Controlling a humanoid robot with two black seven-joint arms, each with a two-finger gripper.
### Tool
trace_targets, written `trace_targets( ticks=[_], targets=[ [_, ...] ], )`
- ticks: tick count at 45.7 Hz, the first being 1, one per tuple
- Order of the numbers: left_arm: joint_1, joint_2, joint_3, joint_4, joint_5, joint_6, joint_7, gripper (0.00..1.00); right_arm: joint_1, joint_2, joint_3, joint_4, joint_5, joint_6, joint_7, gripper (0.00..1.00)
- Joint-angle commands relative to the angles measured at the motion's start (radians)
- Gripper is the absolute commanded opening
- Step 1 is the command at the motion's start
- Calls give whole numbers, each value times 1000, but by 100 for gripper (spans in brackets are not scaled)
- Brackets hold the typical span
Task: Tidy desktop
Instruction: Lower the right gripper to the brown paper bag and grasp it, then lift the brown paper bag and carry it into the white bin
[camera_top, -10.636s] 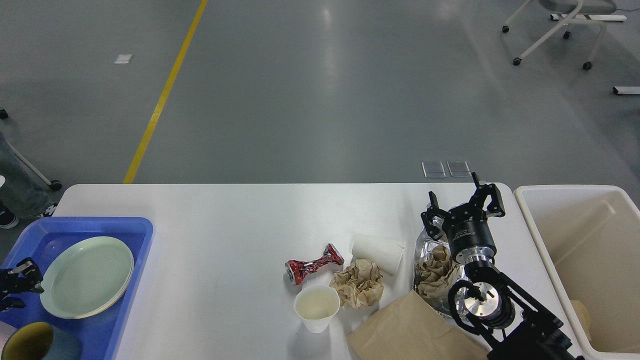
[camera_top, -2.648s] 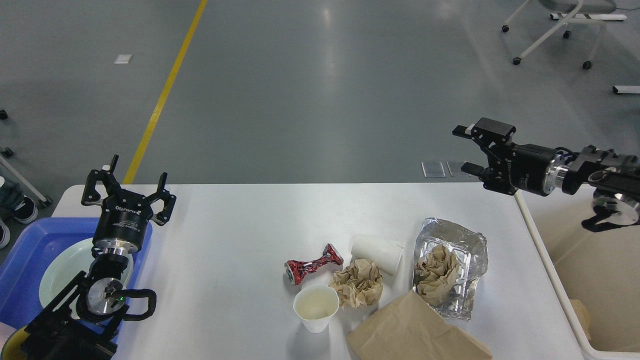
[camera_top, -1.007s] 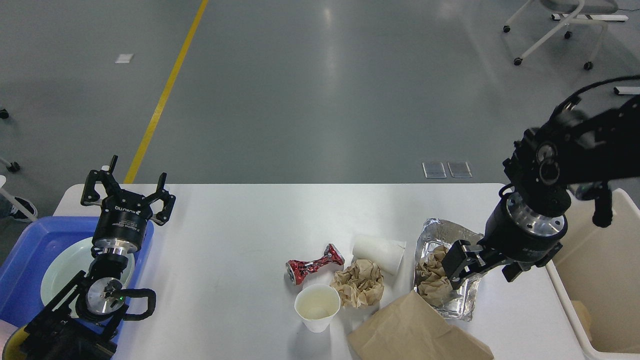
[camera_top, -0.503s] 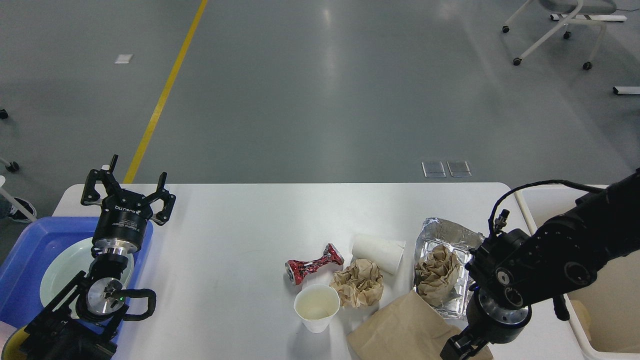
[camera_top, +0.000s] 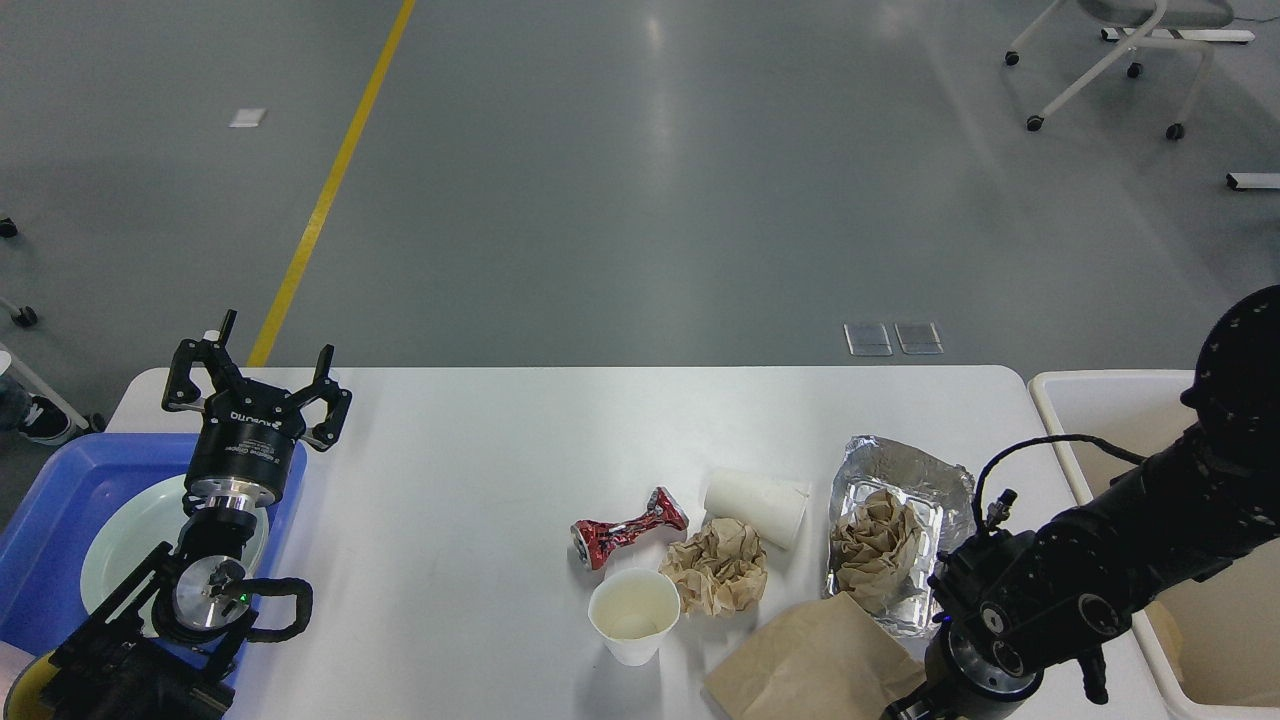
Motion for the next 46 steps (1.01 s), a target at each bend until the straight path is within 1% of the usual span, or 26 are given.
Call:
trace_targets(
  ticks=[1, 9, 14, 20, 30, 38, 46],
  targets=[
    [0, -1, 0, 0, 0, 0, 0, 96, 3, -4, -29, 1, 46, -9, 0, 0],
    [0, 0, 0, 0, 0, 0, 0, 96, 3, 4, -29, 2, 251, -68, 1, 0],
    [0, 0, 0, 0, 0, 0, 0, 96, -3, 5, -29, 8, 294, -65, 1, 0],
    [0, -1, 0, 0, 0, 0, 0, 96, -5, 7, -29, 13, 337, -88, 1, 0],
    [0, 0, 0, 0, 0, 0, 0, 96, -3, 7, -28, 37, 342, -94, 3, 0],
    [0, -1, 0, 0, 0, 0, 0, 96, 41, -4, -23, 126, 336, -94, 7, 0],
    [0, -1, 0, 0, 0, 0, 0, 96, 152, -93, -19, 218, 340, -91, 9, 0]
  ],
)
